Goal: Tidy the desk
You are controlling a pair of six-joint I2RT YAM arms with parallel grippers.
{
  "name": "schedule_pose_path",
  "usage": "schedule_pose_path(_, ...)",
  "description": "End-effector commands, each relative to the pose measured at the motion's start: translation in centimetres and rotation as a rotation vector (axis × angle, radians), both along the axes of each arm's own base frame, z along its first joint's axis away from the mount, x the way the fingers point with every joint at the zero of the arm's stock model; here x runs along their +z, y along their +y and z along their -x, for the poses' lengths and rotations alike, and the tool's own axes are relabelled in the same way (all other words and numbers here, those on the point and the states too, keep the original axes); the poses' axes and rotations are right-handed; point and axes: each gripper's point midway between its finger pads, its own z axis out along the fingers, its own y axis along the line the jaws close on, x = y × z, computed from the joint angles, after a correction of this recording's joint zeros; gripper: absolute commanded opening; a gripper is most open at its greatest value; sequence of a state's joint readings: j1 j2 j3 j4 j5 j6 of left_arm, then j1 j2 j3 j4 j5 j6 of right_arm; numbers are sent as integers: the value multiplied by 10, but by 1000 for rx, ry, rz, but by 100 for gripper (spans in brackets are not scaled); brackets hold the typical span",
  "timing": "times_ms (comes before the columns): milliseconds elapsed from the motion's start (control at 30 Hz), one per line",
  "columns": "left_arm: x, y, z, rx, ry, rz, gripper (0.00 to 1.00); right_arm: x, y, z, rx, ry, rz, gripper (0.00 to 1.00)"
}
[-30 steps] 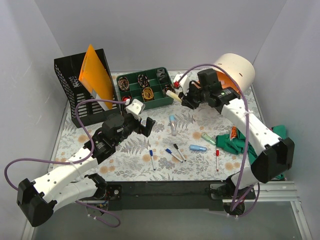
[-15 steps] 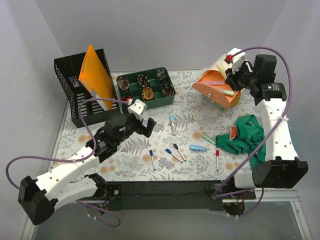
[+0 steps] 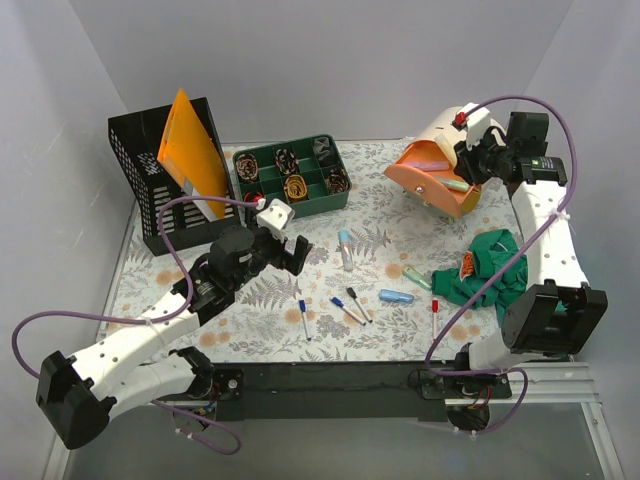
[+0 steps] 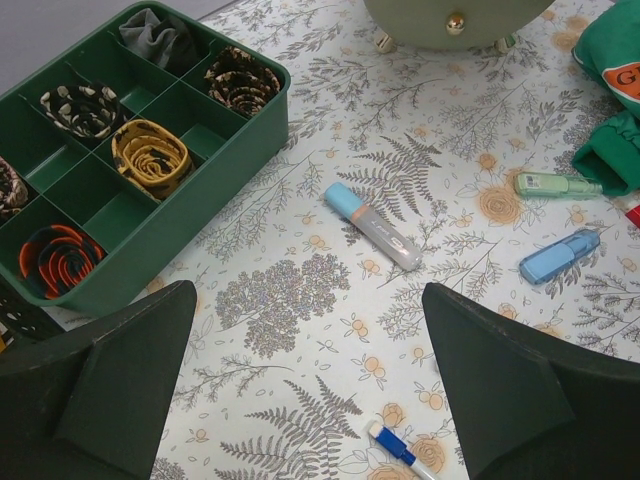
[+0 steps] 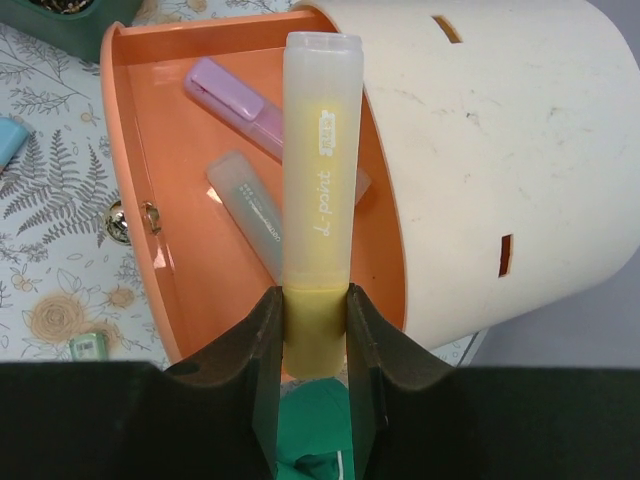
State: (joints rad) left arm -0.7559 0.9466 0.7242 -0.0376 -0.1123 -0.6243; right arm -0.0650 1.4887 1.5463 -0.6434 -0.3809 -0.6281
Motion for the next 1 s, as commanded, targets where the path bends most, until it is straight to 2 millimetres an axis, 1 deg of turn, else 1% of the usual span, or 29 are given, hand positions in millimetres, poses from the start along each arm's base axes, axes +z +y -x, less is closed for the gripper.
schedule_pose_path(0, 2, 0, 0, -7, -6, -7, 98, 0, 4, -4, 32, -3, -10, 33)
schedule_pose_path(33, 1, -1, 0, -7, -4, -9, 98, 0, 4, -5, 29, -2, -8, 38)
schedule_pose_path(100, -1, -1, 0, -7, 0, -12, 98, -3, 3, -7, 26, 10, -5, 39)
schedule_pose_path(133, 0, -1, 0, -7, -2, -10, 98, -3, 3, -7, 25, 12, -6, 44)
schedule_pose_path(233, 0, -1, 0, -7, -1, -11, 98, 5, 5, -7, 35, 2, -16, 45)
schedule_pose_path(267, 1, -1, 0, -7, -4, -9, 98, 11, 6, -6, 35, -6, -22, 51)
schedule_pose_path(367, -1, -1, 0, -9, 0, -12, 98, 30, 10, -4, 46, -38, -39, 51)
schedule_pose_path(400, 0, -1, -1, -7, -2, -10, 98, 40, 12, -4, 50, -58, -45, 51)
schedule_pose_path(500, 1, -1, 0, -9, -3, -9, 98, 56, 26, 7, 100, -75, -88, 51)
schedule_pose_path(533, 1, -1, 0, -7, -5, -8, 98, 58, 37, 13, 142, -67, -107, 52)
schedule_pose_path(567, 1, -1, 0, -7, -4, -7, 98, 64, 44, 19, 165, -77, -114, 52)
schedule_pose_path(600, 1, -1, 0, -9, -3, -7, 98, 66, 51, 24, 187, -74, -125, 51)
schedule_pose_path(633, 1, -1, 0, -9, -4, -6, 98, 69, 62, 31, 228, -77, -141, 51)
schedule_pose_path(667, 1, -1, 0, -9, -4, -6, 98, 67, 78, 39, 274, -57, -154, 51)
schedule_pose_path(700, 0, -1, 0, -7, -3, -10, 98, 67, 88, 44, 300, -48, -170, 52)
schedule_pose_path(733, 1, -1, -1, -6, -4, -9, 98, 64, 106, 53, 353, -30, -187, 52)
schedule_pose_path(800, 1, 0, -1, -3, -5, -9, 98, 57, 124, 62, 398, 3, -197, 52)
schedule_pose_path(833, 1, 0, -1, -1, -4, -10, 98, 50, 142, 69, 441, 30, -203, 52)
schedule_pose_path(900, 2, 2, -2, 9, -10, -10, 98, 33, 159, 77, 479, 84, -205, 52)
schedule_pose_path(933, 5, 3, -1, 12, -15, -4, 98, 22, 176, 83, 516, 121, -202, 52)
schedule_pose_path(967, 7, 4, -1, 17, -19, -1, 98, 9, 184, 87, 532, 163, -203, 52)
